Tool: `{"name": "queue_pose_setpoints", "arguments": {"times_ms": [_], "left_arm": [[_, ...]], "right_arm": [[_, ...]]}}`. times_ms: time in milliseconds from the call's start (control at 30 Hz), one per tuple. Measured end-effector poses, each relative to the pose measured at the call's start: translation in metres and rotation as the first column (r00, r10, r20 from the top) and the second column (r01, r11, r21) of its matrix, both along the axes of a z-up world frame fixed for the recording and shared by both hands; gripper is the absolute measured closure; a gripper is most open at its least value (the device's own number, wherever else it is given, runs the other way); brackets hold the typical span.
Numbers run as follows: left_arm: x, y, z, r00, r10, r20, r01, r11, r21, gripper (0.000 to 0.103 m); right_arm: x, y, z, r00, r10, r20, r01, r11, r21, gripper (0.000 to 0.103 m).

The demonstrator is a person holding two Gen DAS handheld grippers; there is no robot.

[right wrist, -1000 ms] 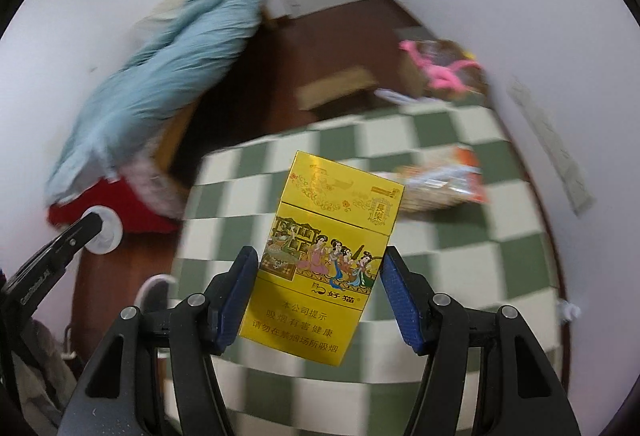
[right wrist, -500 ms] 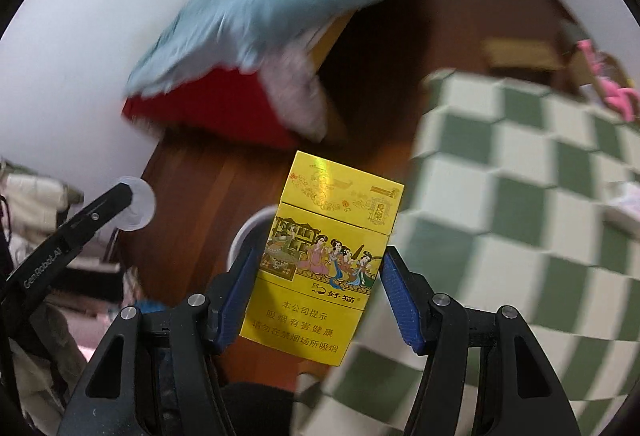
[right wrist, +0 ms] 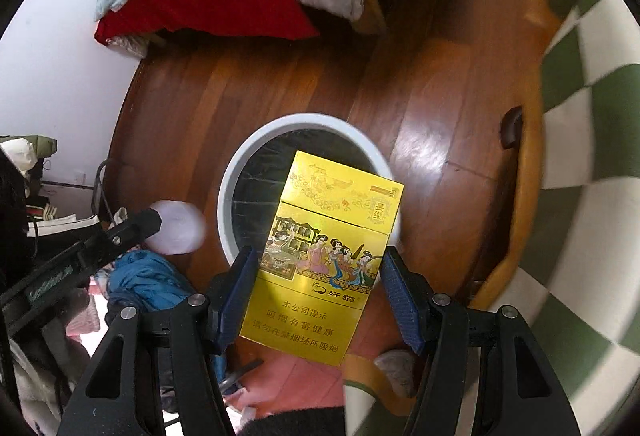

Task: Collect trash
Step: 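Carry the cigarette box and clear cup over the white bin, then open both tools to drop the cigarette box and cup into the bin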

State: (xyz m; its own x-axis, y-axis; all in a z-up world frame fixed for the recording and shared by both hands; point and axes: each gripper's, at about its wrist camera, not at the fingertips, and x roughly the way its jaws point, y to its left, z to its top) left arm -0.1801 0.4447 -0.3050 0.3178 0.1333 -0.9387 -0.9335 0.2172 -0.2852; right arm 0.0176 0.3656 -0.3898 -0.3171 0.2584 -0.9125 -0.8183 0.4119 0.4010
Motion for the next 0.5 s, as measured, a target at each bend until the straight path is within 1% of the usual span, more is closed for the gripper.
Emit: {"name": "queue_pose_setpoints", "arguments": {"times_ms": [100, 167, 200, 233, 333, 400, 500], "left_arm": [[-0.014, -0.002, 0.002, 0.999, 0.018, -0.042, -0.017, 1.0, 0.02, 0.007], [-0.02, -0.009, 0.008, 0.996, 0.027, -0.086, -0.022, 0.998, 0.056, 0.007], [-0.022, -0.01, 0.008, 0.995, 0.031, -0.097, -0.024, 0.998, 0.066, 0.006], [-0.024, -0.015, 0.011, 0.993, 0.034, -0.116, -0.024, 0.996, 0.086, 0.006], [-0.028, -0.029, 0.02, 0.984, 0.04, -0.171, -0.017, 0.991, 0.132, 0.006], [-0.028, -0.041, 0.028, 0.98, 0.037, -0.197, -0.005, 0.987, 0.16, 0.006], [-0.026, -0.054, 0.038, 0.976, 0.031, -0.214, 0.01, 0.982, 0.189, 0.006]], "right_arm": [[-0.003, 0.017, -0.015, 0.999, 0.014, -0.043, -0.014, 1.0, -0.021, 0.037], [-0.003, 0.025, -0.02, 0.999, 0.019, -0.049, -0.021, 0.999, -0.028, 0.02], [-0.003, 0.029, -0.02, 0.998, 0.024, -0.05, -0.025, 0.999, -0.023, 0.002], [-0.005, 0.03, -0.019, 0.999, 0.032, -0.044, -0.033, 0.999, -0.022, 0.0], [-0.007, 0.03, -0.013, 0.999, 0.04, -0.027, -0.04, 0.999, -0.017, 0.0], [-0.008, 0.03, -0.006, 0.998, 0.058, 0.007, -0.058, 0.998, -0.015, 0.0], [-0.016, 0.019, 0.01, 0.99, 0.099, 0.096, -0.098, 0.995, -0.018, 0.0]]}}
